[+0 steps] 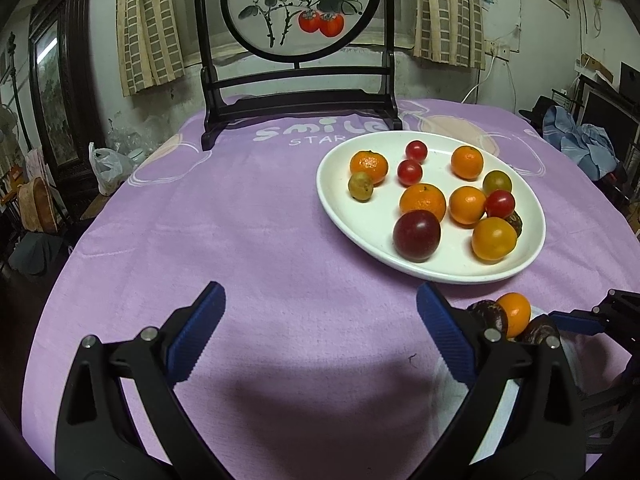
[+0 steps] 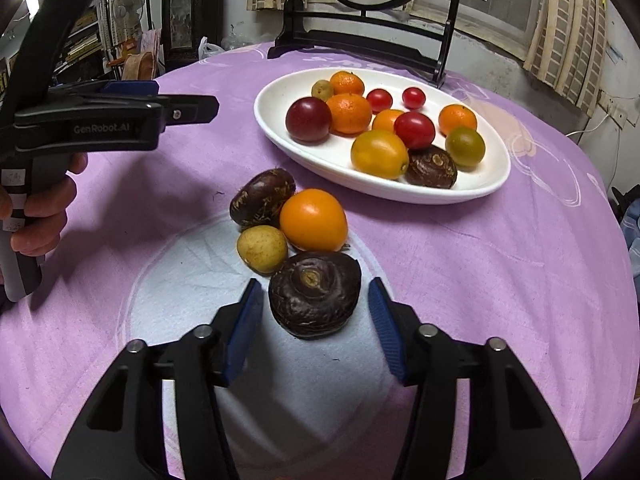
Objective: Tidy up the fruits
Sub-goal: 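Grasp a passion fruit with the right tool while the left grasps another passion fruit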
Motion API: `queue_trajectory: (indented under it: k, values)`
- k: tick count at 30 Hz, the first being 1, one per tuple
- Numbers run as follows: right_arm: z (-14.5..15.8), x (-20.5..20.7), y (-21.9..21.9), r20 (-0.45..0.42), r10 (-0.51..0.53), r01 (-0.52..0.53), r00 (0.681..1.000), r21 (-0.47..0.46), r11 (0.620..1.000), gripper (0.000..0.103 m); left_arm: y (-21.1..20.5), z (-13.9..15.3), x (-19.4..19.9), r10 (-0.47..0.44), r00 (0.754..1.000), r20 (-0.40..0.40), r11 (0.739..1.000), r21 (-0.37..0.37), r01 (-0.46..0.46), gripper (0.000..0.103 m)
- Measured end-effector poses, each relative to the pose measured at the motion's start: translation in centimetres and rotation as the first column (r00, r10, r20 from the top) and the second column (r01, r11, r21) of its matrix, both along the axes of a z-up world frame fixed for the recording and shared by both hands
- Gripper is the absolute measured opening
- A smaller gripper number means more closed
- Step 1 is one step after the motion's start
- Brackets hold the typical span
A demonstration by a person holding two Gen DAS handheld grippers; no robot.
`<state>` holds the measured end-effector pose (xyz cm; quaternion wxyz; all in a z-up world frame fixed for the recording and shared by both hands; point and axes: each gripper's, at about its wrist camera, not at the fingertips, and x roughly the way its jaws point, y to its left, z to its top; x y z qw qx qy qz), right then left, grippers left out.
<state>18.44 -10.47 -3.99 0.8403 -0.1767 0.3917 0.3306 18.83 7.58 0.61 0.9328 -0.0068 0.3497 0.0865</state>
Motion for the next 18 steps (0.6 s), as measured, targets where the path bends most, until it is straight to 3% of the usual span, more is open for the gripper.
queue_trajectory:
  k: [5,7,8,10,11,15,18]
  values:
    - [0.6,0.7,-1.0,-0.019,-0.043,0.044,0.999,0.04,0.998,0.044,-0.1,-0.1,0.0,-0.014,1.0,-0.007,1.0,-0.014,0.014,0.098]
    - [1.3,1.5,-2.2,-0.039,-0.099,0.103,0.994,0.102,0.989,0.044,-0.1,-0.2,0.1,-0.076,0.997,-0.027,0.993,-0.09,0.073,0.098]
    - [1.7,1.9,-3.0,-0.053,-0.128,0.134,0.99,0.135,0.982,0.044,-0.2,-0.4,0.2,-0.12,0.992,-0.038,0.984,-0.14,0.114,0.098]
    - [2.0,2.5,-3.9,-0.075,-0.161,0.172,0.984,0.17,0.97,0.044,-0.7,-0.9,0.5,-0.238,0.969,-0.058,0.937,-0.276,0.214,0.098]
    - [2.0,2.6,-4.2,-0.081,-0.175,0.187,0.981,0.178,0.966,0.044,-1.1,-1.0,0.6,-0.271,0.961,-0.062,0.923,-0.299,0.241,0.097]
    - [1.9,3.0,-4.4,-0.11,-0.196,0.214,0.974,0.187,0.959,0.044,-3.1,-1.5,0.8,-0.343,0.937,-0.067,0.904,-0.294,0.31,0.091]
    - [2.0,2.8,-4.2,-0.111,-0.192,0.21,0.975,0.183,0.96,0.044,-3.1,-1.9,1.4,-0.36,0.93,-0.076,0.882,-0.351,0.313,0.083]
